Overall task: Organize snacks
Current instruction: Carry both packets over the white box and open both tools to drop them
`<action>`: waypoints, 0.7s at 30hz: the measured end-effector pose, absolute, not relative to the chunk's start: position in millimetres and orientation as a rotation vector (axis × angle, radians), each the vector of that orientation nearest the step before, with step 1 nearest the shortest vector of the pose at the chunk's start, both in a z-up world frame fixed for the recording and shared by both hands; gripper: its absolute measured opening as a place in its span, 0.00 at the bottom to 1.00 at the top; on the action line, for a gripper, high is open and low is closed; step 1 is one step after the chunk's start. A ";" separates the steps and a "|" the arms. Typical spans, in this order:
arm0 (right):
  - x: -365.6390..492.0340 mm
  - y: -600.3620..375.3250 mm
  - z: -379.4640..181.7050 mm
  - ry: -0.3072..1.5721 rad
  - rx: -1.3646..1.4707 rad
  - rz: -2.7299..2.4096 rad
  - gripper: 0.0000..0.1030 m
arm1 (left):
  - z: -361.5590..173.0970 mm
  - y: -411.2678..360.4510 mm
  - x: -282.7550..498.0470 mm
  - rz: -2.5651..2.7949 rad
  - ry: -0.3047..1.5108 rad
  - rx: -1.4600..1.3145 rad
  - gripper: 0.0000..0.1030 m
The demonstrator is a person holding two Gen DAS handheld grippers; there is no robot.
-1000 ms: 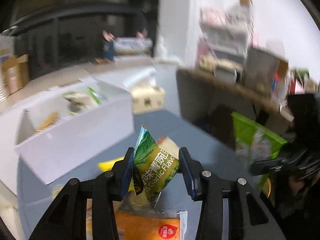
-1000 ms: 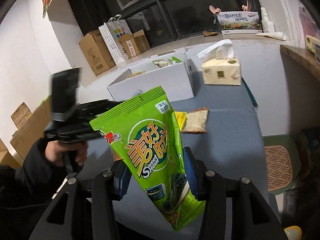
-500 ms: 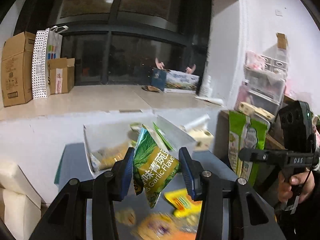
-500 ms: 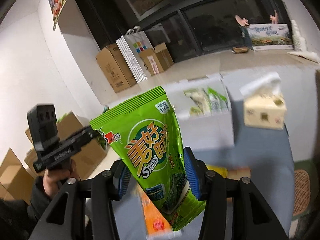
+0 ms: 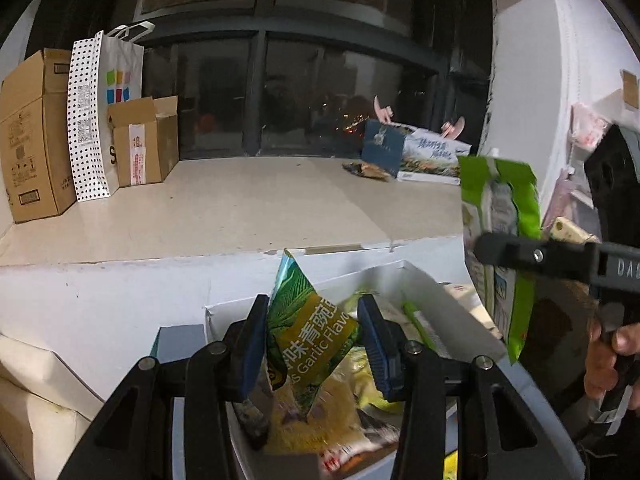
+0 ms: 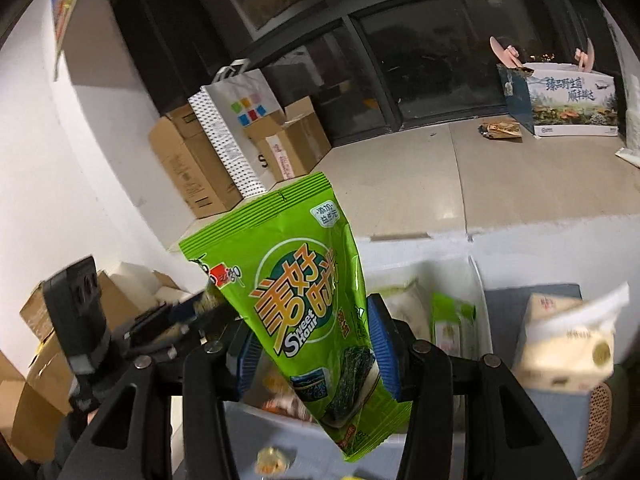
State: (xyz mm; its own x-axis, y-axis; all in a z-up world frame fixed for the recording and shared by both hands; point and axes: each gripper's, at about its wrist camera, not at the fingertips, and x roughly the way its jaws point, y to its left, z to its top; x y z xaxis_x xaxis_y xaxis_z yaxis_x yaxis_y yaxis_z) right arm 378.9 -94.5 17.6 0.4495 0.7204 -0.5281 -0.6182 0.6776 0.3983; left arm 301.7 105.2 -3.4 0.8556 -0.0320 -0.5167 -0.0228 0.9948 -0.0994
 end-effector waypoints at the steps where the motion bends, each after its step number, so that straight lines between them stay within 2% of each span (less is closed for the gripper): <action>1: 386.6 -87.5 17.2 0.732 0.136 0.812 0.51 | -5.6 105.6 306.7 -0.007 0.546 -0.093 0.49; 2: 390.6 -84.4 16.6 0.735 0.124 0.794 0.55 | -7.2 105.6 309.4 0.000 0.546 -0.082 0.51; 4: 400.7 -78.9 13.0 0.754 0.128 0.761 0.61 | -11.9 107.0 317.9 0.016 0.568 -0.075 0.79; 5: 406.8 -78.5 9.4 0.768 0.156 0.756 0.71 | -16.0 108.7 322.4 0.015 0.584 -0.086 1.00; 6: 411.4 -79.5 5.9 0.779 0.186 0.749 0.79 | -18.9 110.0 323.2 0.017 0.585 -0.094 1.00; 7: 417.5 -80.3 -0.4 0.802 0.227 0.746 0.98 | -22.0 111.5 324.8 0.022 0.597 -0.101 1.00; 12: 420.0 -87.7 -17.9 0.868 0.221 0.690 1.00 | -36.2 117.8 320.5 0.034 0.630 -0.123 1.00; 21: 393.0 -106.3 10.3 0.756 0.236 0.729 1.00 | -21.4 114.0 298.9 0.028 0.601 -0.111 1.00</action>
